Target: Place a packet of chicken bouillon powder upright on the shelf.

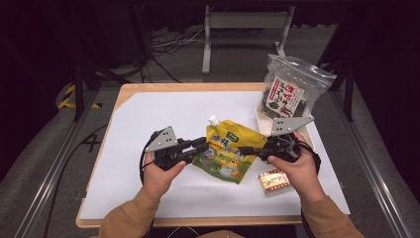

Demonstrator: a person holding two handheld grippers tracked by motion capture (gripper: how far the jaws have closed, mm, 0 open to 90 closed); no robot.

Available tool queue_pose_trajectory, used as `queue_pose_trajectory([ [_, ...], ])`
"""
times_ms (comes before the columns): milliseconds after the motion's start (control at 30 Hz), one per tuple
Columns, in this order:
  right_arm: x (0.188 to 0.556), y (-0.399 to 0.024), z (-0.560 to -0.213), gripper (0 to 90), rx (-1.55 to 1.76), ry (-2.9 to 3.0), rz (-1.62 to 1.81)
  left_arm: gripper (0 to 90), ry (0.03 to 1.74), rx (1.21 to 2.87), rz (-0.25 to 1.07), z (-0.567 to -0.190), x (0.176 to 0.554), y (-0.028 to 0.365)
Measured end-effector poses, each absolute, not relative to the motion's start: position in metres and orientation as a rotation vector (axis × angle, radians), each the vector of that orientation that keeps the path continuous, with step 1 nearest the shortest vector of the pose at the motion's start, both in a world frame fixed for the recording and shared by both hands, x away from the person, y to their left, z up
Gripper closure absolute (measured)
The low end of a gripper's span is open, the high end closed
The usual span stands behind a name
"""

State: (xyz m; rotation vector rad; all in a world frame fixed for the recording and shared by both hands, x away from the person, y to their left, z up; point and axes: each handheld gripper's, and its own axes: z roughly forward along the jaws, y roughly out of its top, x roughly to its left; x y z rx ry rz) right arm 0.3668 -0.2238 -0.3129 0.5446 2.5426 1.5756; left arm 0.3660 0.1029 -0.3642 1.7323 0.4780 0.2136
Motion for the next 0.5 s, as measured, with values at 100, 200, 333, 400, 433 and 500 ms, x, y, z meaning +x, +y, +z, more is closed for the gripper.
queue_pose_trajectory([
  [100, 0.368, -0.223, -0.303, 87.6, 0.502, 2.561, 1.517, 73.3, 0.483, 1.735, 0.224, -0.365, 0.366, 0.106],
  [200, 0.369, -0.223, -0.297, 87.6, 0.490, 2.573, 1.493, 73.0, 0.485, 1.731, 0.222, -0.365, 0.365, 0.107],
  [333, 0.371, -0.225, -0.290, 87.8, 0.485, 2.581, 1.457, 79.2, 0.501, 1.722, 0.227, -0.364, 0.364, 0.114],
  [400, 0.372, -0.228, -0.287, 87.8, 0.485, 2.576, 1.440, 80.3, 0.521, 1.712, 0.228, -0.365, 0.364, 0.119],
  [433, 0.373, -0.229, -0.285, 87.8, 0.486, 2.574, 1.438, 80.3, 0.528, 1.714, 0.232, -0.365, 0.363, 0.122],
  [500, 0.375, -0.233, -0.280, 87.8, 0.488, 2.567, 1.408, 79.7, 0.539, 1.711, 0.234, -0.365, 0.363, 0.125],
])
